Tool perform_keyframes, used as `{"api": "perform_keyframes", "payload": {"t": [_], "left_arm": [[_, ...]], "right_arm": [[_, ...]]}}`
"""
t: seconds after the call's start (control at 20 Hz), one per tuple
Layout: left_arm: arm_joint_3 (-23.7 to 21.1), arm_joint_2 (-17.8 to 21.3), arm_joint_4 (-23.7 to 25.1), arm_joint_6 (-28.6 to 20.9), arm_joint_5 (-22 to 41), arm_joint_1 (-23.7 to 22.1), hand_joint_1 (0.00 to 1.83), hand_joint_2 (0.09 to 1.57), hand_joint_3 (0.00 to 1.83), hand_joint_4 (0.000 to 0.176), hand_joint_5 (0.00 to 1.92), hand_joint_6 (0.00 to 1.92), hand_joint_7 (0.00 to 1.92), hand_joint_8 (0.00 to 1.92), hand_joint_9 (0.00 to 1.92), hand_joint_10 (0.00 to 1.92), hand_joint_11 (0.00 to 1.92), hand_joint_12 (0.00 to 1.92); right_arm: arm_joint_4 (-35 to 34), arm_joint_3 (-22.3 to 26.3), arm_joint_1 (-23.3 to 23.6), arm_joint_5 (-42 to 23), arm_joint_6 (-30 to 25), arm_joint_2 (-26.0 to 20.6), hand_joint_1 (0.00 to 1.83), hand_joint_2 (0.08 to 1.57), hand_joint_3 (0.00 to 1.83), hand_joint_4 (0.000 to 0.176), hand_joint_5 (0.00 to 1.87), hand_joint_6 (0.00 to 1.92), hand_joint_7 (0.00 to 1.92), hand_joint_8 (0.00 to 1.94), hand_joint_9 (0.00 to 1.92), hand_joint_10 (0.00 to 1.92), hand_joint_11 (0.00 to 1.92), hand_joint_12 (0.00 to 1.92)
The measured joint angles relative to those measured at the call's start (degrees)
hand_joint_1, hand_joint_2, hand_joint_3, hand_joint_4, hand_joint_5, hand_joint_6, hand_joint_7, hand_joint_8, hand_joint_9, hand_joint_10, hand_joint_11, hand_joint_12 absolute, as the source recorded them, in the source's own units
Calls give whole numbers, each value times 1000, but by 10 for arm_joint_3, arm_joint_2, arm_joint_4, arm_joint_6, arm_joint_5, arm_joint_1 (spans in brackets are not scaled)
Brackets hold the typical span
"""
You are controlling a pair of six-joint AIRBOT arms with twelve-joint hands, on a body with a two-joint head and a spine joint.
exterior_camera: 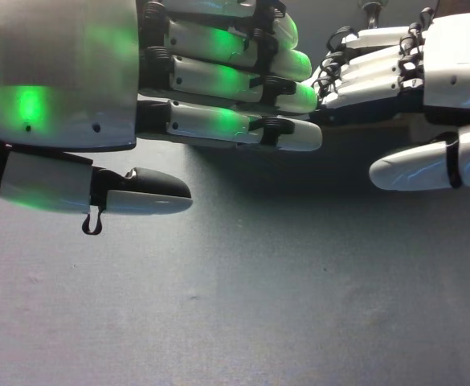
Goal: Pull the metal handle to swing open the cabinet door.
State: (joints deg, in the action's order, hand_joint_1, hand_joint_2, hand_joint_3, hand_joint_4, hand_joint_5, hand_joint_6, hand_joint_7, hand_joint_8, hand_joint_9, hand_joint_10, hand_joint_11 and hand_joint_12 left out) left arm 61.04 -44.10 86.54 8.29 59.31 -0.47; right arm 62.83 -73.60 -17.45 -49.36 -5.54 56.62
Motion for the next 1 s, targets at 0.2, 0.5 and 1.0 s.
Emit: {"api": "perform_keyframes", "payload": {"t": [0.2,0.5,1.0], "left_arm": [[0,0,0,0,1,0,0,1571,107,0,262,7,321,5,312,4,0,792],[0,0,0,0,1,0,0,1571,100,0,265,1,323,1,317,2,0,824],[0,0,0,0,0,0,0,1571,99,0,263,1,325,0,310,0,0,719]], "right_arm": [[-1,-7,0,32,0,6,0,1571,55,0,244,4,325,3,314,7,0,795],[-5,-14,0,104,0,10,0,1571,53,0,237,0,314,0,304,0,0,772],[-7,-15,0,158,-213,9,0,1571,53,0,236,0,323,1,312,0,0,790]]}}
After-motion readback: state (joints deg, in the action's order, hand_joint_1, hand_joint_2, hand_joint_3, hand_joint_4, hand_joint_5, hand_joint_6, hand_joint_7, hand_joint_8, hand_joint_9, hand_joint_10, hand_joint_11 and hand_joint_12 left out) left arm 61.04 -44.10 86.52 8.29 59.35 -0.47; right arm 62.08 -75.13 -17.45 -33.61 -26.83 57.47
